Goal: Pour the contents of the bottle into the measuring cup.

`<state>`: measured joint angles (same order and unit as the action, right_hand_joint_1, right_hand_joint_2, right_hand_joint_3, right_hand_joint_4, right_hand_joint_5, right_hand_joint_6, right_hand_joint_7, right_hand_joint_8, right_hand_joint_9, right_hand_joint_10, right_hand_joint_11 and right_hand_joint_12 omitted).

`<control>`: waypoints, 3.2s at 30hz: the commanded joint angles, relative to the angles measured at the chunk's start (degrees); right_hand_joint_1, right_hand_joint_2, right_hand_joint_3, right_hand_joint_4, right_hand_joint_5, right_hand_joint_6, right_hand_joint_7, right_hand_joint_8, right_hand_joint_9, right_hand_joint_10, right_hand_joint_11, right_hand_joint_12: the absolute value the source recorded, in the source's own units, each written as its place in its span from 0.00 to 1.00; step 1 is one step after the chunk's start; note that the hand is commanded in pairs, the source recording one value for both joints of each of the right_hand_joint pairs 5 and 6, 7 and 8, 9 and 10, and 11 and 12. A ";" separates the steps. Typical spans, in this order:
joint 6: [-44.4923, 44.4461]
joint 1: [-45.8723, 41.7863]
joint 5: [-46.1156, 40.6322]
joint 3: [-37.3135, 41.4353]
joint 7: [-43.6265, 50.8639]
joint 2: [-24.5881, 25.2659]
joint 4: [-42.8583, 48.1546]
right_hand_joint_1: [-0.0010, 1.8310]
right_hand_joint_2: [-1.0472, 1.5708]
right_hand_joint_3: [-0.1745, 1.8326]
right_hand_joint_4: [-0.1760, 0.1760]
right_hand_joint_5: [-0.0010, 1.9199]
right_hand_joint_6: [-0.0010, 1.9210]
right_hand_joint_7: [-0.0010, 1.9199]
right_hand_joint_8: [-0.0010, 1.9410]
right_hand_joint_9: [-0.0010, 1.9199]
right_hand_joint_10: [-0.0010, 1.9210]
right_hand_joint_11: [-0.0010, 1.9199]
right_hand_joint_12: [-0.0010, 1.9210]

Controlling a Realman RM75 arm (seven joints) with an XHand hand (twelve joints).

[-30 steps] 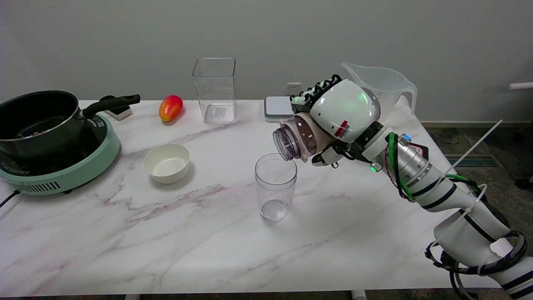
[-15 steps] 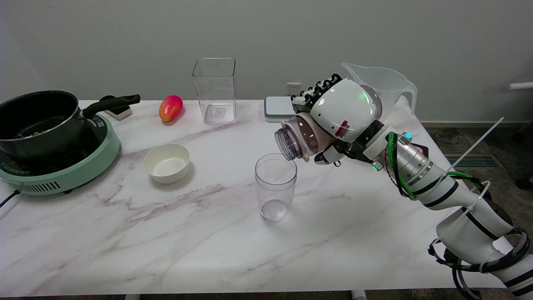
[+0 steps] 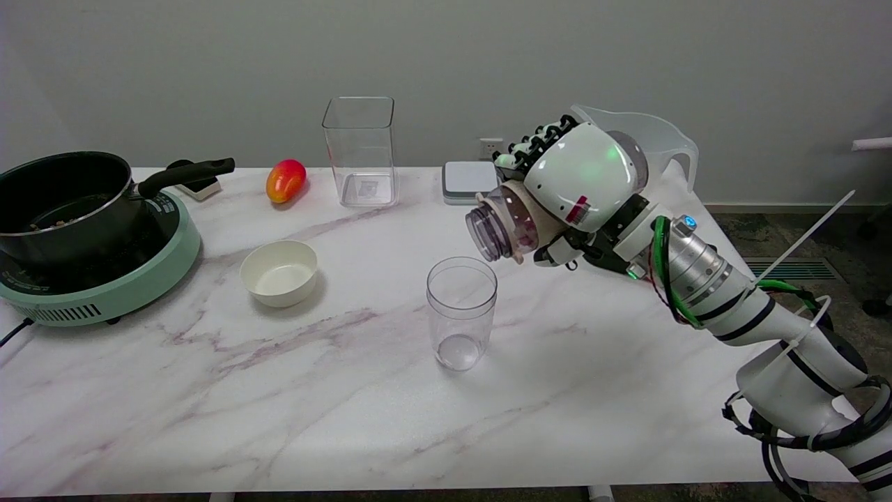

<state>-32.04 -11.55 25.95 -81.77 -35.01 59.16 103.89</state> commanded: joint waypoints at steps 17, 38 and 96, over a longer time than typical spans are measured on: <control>-1.07 1.30 1.50 -1.20 1.43 -0.77 -0.35 0.76 0.95 0.23 0.50 1.00 1.00 1.00 0.99 0.87 0.87 0.68 0.68; -1.30 1.13 2.38 -2.10 4.06 -0.69 0.37 0.76 0.95 0.23 0.50 1.00 1.00 1.00 0.99 0.87 0.87 0.68 0.68; 0.14 2.50 4.78 -0.73 1.03 -5.96 2.45 0.75 0.96 0.22 0.50 1.00 1.00 1.00 0.99 0.87 0.87 0.68 0.68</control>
<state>-31.30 -8.96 30.78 -83.63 -34.29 53.37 106.06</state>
